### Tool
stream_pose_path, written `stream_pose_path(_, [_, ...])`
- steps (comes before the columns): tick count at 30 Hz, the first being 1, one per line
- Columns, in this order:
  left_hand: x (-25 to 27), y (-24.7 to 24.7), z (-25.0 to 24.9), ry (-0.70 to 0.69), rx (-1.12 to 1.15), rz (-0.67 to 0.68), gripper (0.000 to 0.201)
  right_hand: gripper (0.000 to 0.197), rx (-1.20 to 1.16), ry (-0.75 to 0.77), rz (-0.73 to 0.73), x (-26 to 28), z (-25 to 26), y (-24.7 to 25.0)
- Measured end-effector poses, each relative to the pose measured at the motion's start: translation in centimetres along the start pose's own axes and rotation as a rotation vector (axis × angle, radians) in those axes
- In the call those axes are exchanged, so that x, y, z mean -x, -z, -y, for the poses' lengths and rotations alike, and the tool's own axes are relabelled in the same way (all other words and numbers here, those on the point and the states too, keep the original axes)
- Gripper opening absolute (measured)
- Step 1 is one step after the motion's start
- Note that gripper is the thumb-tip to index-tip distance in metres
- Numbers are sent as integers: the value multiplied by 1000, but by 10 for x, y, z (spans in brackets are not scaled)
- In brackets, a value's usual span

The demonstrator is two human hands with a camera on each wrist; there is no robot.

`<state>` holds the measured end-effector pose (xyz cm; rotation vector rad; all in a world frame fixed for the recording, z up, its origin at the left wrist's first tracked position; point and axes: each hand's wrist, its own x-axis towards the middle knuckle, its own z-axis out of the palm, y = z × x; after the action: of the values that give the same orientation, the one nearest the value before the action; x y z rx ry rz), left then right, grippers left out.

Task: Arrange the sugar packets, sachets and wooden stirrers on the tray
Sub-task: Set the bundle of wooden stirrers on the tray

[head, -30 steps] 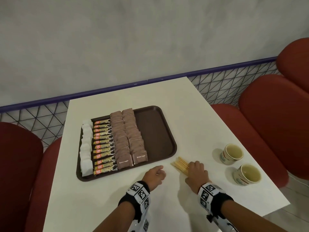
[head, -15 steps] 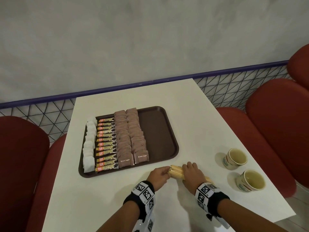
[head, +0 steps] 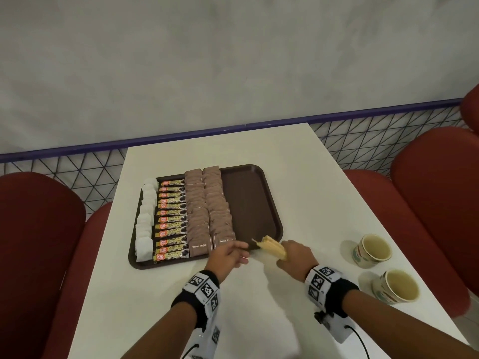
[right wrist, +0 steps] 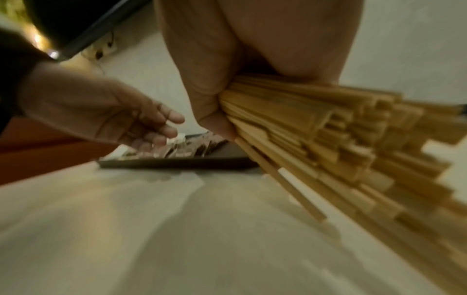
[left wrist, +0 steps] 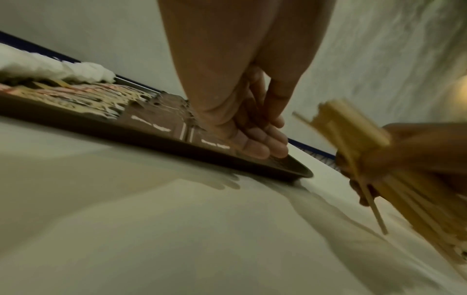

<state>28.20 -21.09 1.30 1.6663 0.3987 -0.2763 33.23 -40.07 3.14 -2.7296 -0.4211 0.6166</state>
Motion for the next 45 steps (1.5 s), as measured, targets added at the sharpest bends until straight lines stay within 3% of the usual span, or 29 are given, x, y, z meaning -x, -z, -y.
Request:
stream_pose_path(3, [-5, 12, -3, -28, 10, -72, 23, 25, -262, -36, -35, -4, 18, 21])
stream_pose_path(5, [-8, 16, -5, -29, 11, -90, 21, 7, -531, -45, -56, -9, 32, 33])
stream_pose_path(9, [-11, 18, -11, 26, -6, -92, 28, 18, -1014, -34, -91, -22, 64, 57])
stream_pose_path(14, [-12, 15, -37, 142, 180, -2, 39, 19, -1272, 127, -166, -33, 111, 75])
stream_pose_path(18, [-11, 20, -64, 92, 509, -36, 47, 13, -1308, 243, -190, -35, 136, 77])
stream_pose_path(21, [-10, 25, -77, 3, 652, -7, 50, 18, -1308, 235, -175, -32, 145, 68])
stream_pose_path(24, [-6, 30, -79, -19, 664, 10, 52, 29, -1308, 235, -157, -33, 146, 63])
stream_pose_path(30, [0, 36, -76, 0, 702, 73, 49, 25, -1299, 371, -168, -31, 148, 57])
stream_pose_path(36, [7, 38, -69, 12, 746, 149, 46, 19, -1326, 360, -107, -35, 145, 43])
stream_pose_path(41, [10, 58, -77, 54, 518, 77, 56, 16, -1265, 380, -157, -36, 137, 41])
stream_pose_path(45, [18, 84, -123, -152, 96, -97, 61, 17, -1041, 368, -109, -38, 126, 40])
